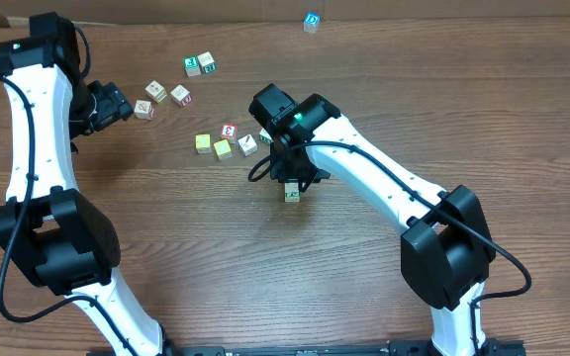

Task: Form a tower
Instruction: 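Lower the X block onto the W block, aligning it on the stack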

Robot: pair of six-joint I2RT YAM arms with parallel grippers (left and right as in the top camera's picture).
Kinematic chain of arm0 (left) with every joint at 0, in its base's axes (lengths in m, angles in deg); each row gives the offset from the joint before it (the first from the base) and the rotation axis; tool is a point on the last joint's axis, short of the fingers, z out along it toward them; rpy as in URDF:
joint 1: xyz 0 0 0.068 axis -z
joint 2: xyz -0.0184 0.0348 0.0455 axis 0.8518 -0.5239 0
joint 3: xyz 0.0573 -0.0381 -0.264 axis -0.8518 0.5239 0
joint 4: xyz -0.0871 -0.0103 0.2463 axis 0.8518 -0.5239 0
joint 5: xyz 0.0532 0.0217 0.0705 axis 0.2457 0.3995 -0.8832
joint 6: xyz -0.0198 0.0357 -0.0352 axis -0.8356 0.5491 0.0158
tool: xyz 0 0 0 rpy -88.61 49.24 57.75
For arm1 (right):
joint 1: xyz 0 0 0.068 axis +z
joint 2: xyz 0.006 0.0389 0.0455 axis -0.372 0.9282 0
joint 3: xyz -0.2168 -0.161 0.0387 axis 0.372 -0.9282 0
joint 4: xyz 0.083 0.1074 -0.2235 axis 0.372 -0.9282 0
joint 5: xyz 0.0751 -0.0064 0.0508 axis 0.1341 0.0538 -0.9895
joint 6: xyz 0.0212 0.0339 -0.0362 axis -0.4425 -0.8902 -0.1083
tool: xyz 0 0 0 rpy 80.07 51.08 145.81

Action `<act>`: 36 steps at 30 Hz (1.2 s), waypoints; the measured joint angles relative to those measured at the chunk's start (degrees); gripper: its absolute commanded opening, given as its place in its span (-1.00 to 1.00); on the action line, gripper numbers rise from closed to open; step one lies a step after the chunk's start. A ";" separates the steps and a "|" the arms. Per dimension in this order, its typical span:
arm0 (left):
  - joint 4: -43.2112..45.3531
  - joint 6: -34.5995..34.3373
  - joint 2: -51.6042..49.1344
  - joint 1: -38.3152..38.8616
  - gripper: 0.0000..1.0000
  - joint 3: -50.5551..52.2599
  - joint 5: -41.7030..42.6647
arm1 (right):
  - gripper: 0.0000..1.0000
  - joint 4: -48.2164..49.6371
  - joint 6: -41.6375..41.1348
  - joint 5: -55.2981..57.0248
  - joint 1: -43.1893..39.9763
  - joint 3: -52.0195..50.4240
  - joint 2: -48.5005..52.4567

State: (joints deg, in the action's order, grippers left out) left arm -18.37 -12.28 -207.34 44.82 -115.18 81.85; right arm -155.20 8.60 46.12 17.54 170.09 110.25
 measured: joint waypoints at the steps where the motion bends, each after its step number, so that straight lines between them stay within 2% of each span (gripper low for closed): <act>1: 0.00 0.00 0.00 0.00 0.99 0.00 0.00 | -0.42 0.02 -0.02 0.02 0.07 0.00 0.00; 36: 0.00 0.00 0.00 0.00 0.99 0.00 0.00 | -0.41 0.26 -0.17 1.31 1.53 -0.44 0.00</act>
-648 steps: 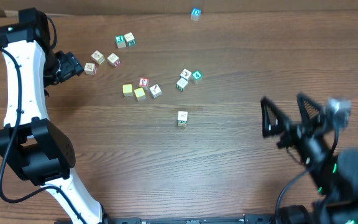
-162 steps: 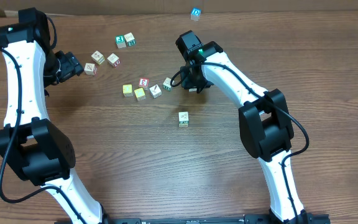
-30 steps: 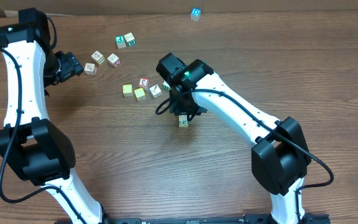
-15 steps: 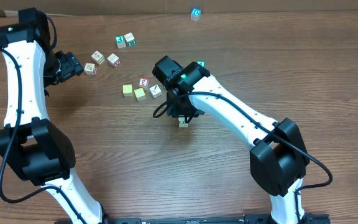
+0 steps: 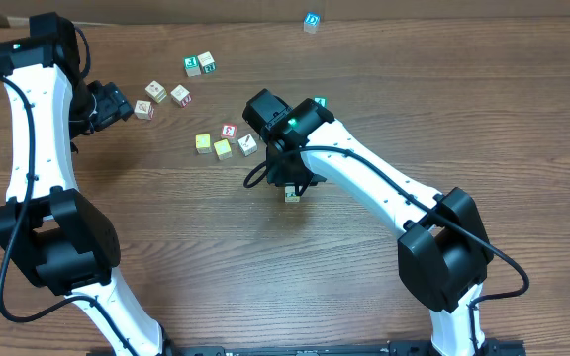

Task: Form a tower
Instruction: 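Lower the X block onto the W block, aligning it on the stack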

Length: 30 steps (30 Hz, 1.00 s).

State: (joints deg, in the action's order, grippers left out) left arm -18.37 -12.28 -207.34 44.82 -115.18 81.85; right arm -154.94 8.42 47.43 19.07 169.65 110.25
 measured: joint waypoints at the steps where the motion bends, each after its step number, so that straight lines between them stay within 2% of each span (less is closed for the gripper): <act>1: 0.00 0.00 0.00 0.00 0.99 0.00 0.00 | -0.41 0.37 -0.02 0.02 0.00 -0.44 0.00; 30: 0.00 0.00 0.00 0.00 0.99 0.00 0.00 | -0.38 0.79 -0.17 0.13 0.00 -1.11 0.00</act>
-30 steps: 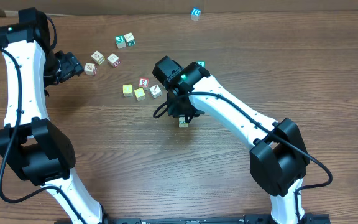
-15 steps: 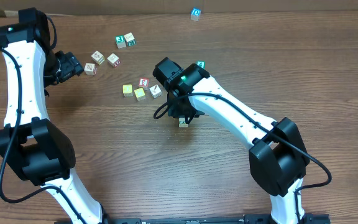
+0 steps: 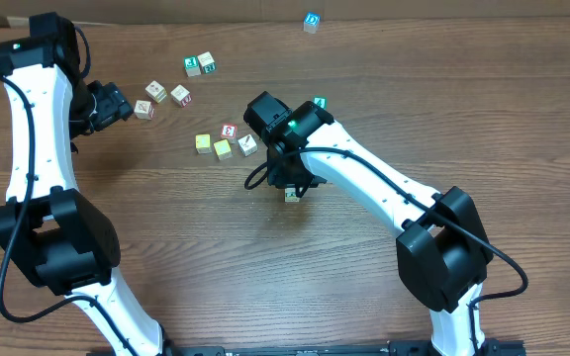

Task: Form a tower
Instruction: 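Lower the X block onto the W block, aligning it on the stack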

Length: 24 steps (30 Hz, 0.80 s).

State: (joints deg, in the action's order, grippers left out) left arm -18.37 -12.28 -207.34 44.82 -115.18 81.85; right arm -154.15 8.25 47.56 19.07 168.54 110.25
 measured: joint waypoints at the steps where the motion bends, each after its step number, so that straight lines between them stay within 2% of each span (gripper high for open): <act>1: 0.00 0.00 0.00 0.00 0.99 0.00 0.00 | -0.38 0.02 0.00 0.00 0.02 0.00 0.00; 13: 0.00 0.00 0.00 0.00 0.99 0.00 0.00 | -0.31 0.04 -0.04 -0.79 0.00 0.00 0.00; 24: 0.00 0.00 0.00 0.00 0.99 0.00 0.00 | -0.34 0.07 -0.02 -0.83 0.02 0.00 0.00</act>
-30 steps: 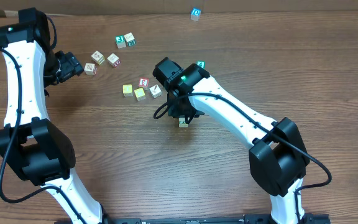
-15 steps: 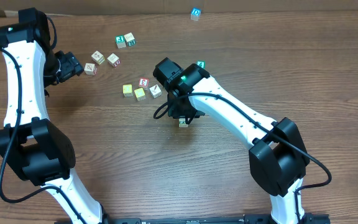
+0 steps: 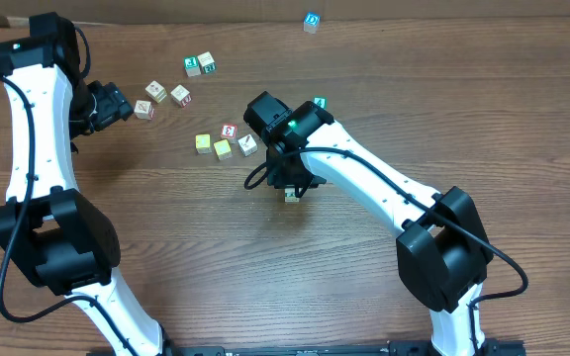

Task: Form a tower
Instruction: 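Lower the X block onto the W block, aligning it on the stack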

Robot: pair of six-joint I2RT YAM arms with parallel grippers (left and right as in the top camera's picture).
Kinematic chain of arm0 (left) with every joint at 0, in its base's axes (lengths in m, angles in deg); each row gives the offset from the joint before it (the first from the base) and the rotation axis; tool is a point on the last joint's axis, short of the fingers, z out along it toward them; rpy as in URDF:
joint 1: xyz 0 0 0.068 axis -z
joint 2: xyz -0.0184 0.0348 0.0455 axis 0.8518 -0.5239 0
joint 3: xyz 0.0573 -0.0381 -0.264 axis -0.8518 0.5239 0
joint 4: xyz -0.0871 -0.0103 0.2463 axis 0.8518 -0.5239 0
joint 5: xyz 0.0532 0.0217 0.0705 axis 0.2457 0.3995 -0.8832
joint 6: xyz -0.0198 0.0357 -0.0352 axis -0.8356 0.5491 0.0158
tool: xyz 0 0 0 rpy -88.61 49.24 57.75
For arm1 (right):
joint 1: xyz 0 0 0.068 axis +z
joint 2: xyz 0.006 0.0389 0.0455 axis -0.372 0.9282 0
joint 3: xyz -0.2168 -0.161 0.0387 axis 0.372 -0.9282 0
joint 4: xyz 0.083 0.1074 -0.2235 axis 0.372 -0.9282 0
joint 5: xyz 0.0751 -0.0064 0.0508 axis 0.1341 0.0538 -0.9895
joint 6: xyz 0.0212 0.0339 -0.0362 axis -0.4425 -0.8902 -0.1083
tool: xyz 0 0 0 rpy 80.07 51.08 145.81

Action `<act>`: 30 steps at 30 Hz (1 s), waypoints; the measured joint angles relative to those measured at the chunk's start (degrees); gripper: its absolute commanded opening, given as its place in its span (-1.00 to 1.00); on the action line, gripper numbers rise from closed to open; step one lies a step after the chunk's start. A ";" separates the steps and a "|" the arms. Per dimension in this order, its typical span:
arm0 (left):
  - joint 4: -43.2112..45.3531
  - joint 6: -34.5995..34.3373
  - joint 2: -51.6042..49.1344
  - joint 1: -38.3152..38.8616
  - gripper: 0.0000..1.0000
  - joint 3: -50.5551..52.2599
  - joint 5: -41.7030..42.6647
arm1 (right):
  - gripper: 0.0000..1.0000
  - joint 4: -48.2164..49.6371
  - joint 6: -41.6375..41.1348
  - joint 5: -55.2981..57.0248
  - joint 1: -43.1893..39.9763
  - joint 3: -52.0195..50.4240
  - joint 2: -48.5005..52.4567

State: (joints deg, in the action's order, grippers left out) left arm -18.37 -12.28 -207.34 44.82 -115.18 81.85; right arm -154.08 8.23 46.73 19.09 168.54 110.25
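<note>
Small picture blocks lie scattered on the wooden table (image 3: 483,109). My right gripper (image 3: 290,185) points down at mid-table, right over a yellow-green block (image 3: 292,196) whose edge peeks out below it. The wrist hides the fingers, so neither their state nor any contact with the block shows. A cluster of yellow, red and white blocks (image 3: 225,142) lies just to its left. My left gripper (image 3: 119,102) hovers at the far left beside a white block (image 3: 143,110); its jaws are too small to read.
Two white blocks (image 3: 168,93) and a green-faced pair (image 3: 200,64) lie at the back left. A green block (image 3: 319,102) sits behind the right arm. A blue block (image 3: 311,20) stands near the far edge.
My right wrist first stood a little further right, over the yellow-green block at mid-table. By the following moment it had shifted slightly left and has stayed there. The block at its tip kept its place, and the left arm never moved.
</note>
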 measured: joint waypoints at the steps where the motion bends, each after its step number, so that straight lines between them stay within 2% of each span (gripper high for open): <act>1: 0.00 0.00 0.00 0.00 0.99 0.00 0.00 | -0.34 -0.04 -0.02 -0.13 0.00 0.00 0.00; 9: 0.00 0.00 0.00 0.00 0.99 0.00 0.00 | -0.43 -0.24 -0.04 -0.83 -0.02 0.00 0.00; 18: 0.00 0.00 0.00 0.00 0.99 0.00 0.00 | -0.38 -0.52 -0.02 -0.96 0.00 0.00 0.00; 22: 0.00 0.00 0.00 0.00 0.99 0.00 0.00 | -0.19 -0.76 -0.20 -1.05 -0.02 0.00 0.00; 25: 0.00 0.00 0.00 0.00 0.99 0.00 0.00 | 0.08 -0.85 -0.31 -1.07 -0.02 0.00 0.00; 26: 0.00 0.00 0.00 -0.02 0.99 0.00 0.00 | 0.25 -0.90 -0.11 -1.03 -0.02 0.00 0.00; 30: 0.00 0.00 0.00 0.00 0.99 0.00 0.00 | 0.57 -0.57 -0.20 -1.03 0.00 -0.02 0.00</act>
State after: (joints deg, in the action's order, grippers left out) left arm -18.37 -12.28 -207.34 44.82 -115.18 81.85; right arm -154.65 8.03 45.70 19.09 168.52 110.25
